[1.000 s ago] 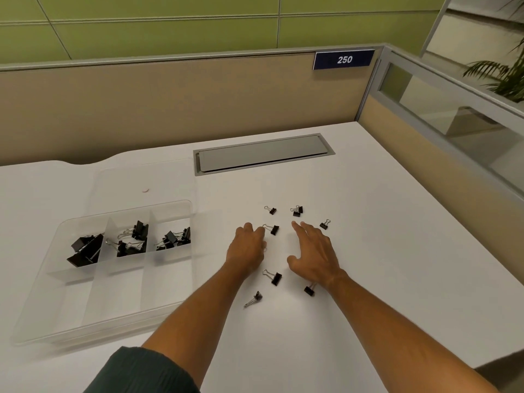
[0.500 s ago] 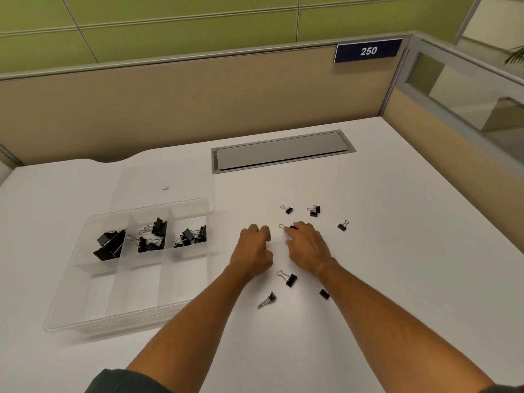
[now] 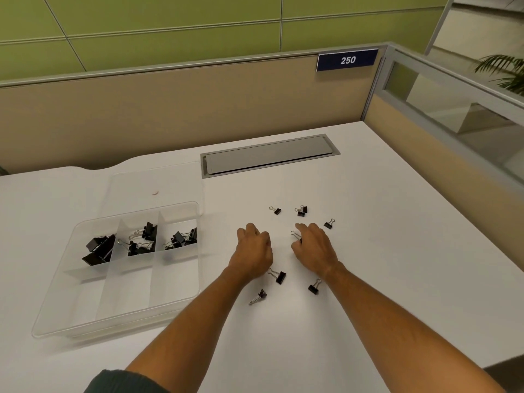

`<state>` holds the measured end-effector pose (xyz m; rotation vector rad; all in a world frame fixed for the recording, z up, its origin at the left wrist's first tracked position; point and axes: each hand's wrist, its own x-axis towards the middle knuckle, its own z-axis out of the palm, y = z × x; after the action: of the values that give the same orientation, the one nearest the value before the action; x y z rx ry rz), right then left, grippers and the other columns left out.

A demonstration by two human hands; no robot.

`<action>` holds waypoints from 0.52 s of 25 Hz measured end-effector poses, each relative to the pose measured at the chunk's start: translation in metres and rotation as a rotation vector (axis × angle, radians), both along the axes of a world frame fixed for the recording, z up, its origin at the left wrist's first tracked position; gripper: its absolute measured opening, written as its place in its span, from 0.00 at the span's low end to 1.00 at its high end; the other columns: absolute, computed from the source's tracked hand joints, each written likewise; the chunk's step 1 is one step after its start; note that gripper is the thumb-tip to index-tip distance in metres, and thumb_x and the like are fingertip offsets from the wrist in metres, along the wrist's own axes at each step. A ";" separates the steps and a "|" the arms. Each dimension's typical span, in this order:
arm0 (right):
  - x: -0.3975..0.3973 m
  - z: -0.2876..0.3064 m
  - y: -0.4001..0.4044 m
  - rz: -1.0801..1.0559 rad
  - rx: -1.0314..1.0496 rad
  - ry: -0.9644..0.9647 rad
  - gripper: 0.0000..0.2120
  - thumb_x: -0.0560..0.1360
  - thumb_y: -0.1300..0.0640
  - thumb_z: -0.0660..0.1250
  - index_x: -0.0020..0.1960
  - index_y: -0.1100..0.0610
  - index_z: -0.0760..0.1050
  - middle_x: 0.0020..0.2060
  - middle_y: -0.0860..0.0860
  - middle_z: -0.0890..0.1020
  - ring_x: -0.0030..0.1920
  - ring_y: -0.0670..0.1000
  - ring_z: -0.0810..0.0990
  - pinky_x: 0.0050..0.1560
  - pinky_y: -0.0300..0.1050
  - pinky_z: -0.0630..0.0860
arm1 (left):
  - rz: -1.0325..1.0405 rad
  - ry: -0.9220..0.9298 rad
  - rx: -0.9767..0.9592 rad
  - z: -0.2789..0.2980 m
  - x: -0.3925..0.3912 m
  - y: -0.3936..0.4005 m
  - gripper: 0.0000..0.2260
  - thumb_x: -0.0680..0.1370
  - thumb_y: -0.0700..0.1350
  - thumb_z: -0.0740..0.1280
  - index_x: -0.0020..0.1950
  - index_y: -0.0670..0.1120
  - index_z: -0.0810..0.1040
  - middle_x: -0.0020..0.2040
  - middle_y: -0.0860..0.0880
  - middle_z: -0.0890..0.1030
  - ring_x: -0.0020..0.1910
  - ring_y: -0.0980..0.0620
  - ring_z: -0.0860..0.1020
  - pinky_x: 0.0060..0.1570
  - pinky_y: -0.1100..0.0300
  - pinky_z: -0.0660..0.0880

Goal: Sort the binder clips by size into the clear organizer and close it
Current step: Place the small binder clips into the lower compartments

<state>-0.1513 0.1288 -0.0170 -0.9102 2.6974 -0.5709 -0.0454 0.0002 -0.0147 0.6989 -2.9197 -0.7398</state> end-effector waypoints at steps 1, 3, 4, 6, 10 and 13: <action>-0.002 0.001 0.005 -0.044 -0.023 -0.028 0.22 0.75 0.60 0.59 0.69 0.58 0.68 0.60 0.59 0.72 0.61 0.60 0.73 0.61 0.48 0.69 | -0.017 0.002 0.001 0.001 0.000 0.002 0.11 0.79 0.40 0.56 0.55 0.39 0.76 0.54 0.42 0.69 0.55 0.45 0.66 0.54 0.51 0.72; -0.004 0.003 0.015 -0.111 -0.056 -0.063 0.18 0.75 0.61 0.59 0.64 0.58 0.73 0.60 0.58 0.70 0.57 0.61 0.75 0.57 0.47 0.72 | -0.058 -0.024 0.041 0.001 0.001 0.006 0.11 0.78 0.41 0.57 0.56 0.40 0.76 0.54 0.43 0.69 0.55 0.44 0.68 0.54 0.51 0.72; -0.004 0.004 0.019 -0.121 -0.061 -0.061 0.15 0.74 0.62 0.59 0.60 0.59 0.74 0.59 0.58 0.69 0.54 0.60 0.76 0.54 0.46 0.72 | -0.082 -0.051 0.070 0.001 0.001 0.007 0.12 0.77 0.41 0.59 0.57 0.42 0.75 0.54 0.44 0.69 0.56 0.45 0.68 0.54 0.51 0.72; -0.002 0.008 0.026 -0.136 -0.065 -0.039 0.10 0.73 0.64 0.60 0.53 0.60 0.75 0.56 0.57 0.69 0.49 0.59 0.77 0.48 0.43 0.71 | -0.143 -0.121 0.092 0.000 0.002 0.011 0.17 0.72 0.44 0.62 0.60 0.45 0.73 0.53 0.49 0.66 0.57 0.49 0.66 0.54 0.51 0.73; 0.002 0.010 0.035 -0.175 -0.091 -0.050 0.11 0.72 0.67 0.58 0.49 0.59 0.76 0.52 0.56 0.77 0.50 0.58 0.78 0.47 0.45 0.73 | -0.276 -0.208 0.039 -0.001 0.003 0.022 0.24 0.67 0.44 0.65 0.64 0.50 0.70 0.54 0.50 0.65 0.58 0.51 0.63 0.54 0.50 0.75; 0.008 0.009 0.040 -0.183 -0.086 -0.099 0.19 0.72 0.70 0.56 0.59 0.57 0.74 0.54 0.57 0.80 0.54 0.58 0.78 0.51 0.47 0.77 | -0.360 -0.271 -0.026 -0.004 0.006 0.025 0.26 0.67 0.44 0.67 0.65 0.50 0.69 0.57 0.49 0.67 0.60 0.49 0.63 0.54 0.49 0.75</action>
<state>-0.1433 0.1691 -0.0077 -0.6397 2.7009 -0.7538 -0.0396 0.0256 -0.0190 0.2891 -3.3476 -0.6754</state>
